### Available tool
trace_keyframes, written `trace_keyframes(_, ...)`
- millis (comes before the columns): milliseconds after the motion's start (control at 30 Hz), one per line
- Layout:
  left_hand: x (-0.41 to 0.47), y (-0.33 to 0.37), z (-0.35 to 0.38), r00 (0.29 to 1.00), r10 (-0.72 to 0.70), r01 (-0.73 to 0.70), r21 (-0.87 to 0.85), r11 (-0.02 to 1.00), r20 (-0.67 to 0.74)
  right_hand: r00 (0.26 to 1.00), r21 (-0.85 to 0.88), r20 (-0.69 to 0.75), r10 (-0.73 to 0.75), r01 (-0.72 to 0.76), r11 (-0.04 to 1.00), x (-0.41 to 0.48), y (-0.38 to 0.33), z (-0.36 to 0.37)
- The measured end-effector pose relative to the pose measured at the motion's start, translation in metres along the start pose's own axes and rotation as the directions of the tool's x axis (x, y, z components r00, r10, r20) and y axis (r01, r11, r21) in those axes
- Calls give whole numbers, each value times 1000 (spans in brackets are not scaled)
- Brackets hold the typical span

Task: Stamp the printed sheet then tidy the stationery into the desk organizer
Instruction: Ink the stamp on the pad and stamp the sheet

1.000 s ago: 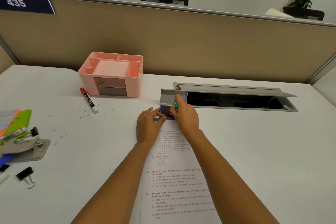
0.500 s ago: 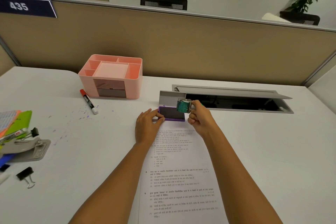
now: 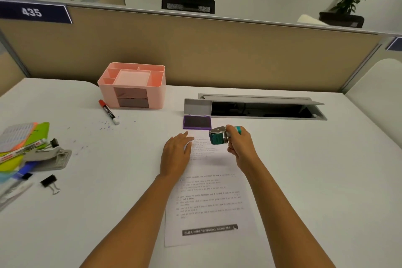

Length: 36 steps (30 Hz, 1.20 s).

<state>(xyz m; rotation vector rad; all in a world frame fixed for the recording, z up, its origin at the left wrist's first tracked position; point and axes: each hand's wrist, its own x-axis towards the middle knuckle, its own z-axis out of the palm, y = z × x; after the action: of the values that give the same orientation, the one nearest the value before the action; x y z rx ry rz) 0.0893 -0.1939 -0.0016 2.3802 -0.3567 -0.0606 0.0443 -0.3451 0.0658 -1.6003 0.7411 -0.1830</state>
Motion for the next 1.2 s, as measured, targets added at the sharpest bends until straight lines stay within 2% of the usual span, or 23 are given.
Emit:
trace_keyframes(200,-60,9,0,997,62,-59,58,997,-51,998,-86,-26,-60,57,995,-46,14,-22)
trace_keyframes(600,-142,20,16,989,142,-128,241,962,-40,972,-228,-53,-229,211,951,-124,59,-71)
trace_keyframes(767,-157,20,20,989,147,-138,284,949,-10,957,-258,-58,-284,260,930,-142,74,-81)
trace_keyframes(1000,-164,14,23,992,71,-104,353,930,105,949,-291,-51,-311,283,914,-154,89,-85)
trace_keyframes(1200,-168,8,23,991,83,-119,382,916,108,944,-376,-50,-325,284,882,-160,97,-83)
